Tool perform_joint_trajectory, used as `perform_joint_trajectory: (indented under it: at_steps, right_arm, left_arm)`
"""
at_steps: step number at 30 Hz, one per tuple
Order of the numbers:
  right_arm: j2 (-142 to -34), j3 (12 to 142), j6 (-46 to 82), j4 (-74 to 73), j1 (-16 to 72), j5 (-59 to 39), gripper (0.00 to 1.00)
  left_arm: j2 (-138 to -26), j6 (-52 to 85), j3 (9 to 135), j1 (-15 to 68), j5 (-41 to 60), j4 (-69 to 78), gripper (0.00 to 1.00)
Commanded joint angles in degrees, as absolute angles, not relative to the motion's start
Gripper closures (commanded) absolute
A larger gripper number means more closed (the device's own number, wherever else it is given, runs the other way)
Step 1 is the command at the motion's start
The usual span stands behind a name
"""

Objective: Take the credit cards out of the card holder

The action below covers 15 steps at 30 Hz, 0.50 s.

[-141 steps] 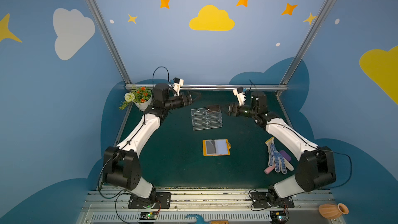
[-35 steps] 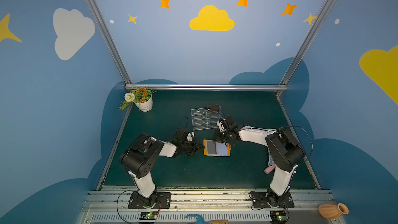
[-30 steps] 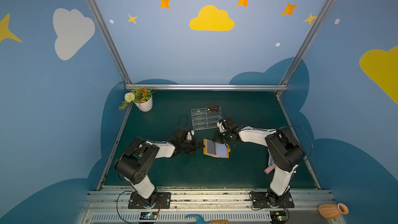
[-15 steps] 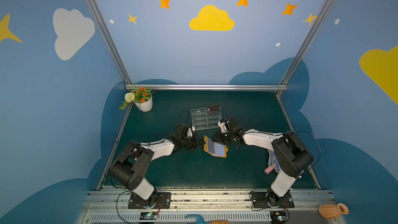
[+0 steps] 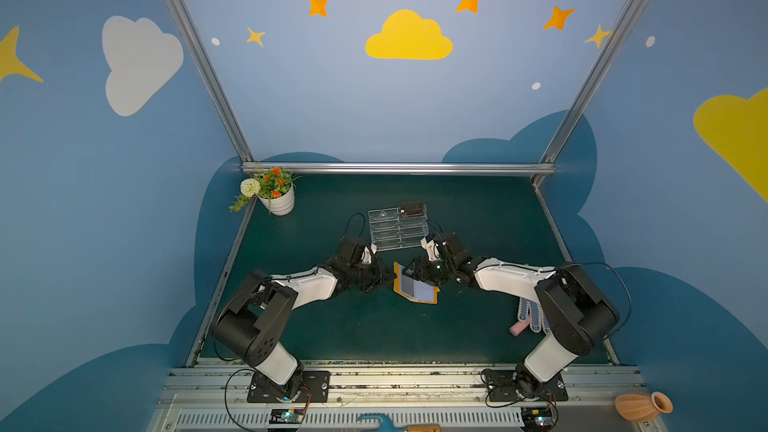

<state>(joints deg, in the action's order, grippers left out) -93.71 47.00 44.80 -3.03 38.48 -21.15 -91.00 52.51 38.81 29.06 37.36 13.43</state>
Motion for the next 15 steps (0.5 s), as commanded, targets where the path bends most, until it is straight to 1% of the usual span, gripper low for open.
perform_joint_trajectory:
  at_steps: [1, 6, 15]
  right_arm:
    - [-90.70, 46.79, 44.33, -1.43, 39.08, -19.95, 0.37]
    - [-90.85, 47.85, 44.21, 2.21, 40.90, -18.67, 0.35]
    - [-95.16, 51.48, 43.86, 5.86, 43.73, -17.10, 0.35]
  left_arm:
    - [-91.24, 51.61, 39.55, 29.34, 37.49, 13.36, 0.96]
    - [-91.30, 51.87, 39.81, 29.50, 37.61, 14.08, 0.96]
    - [-90.97, 51.94, 39.21, 29.58, 37.75, 14.43, 0.96]
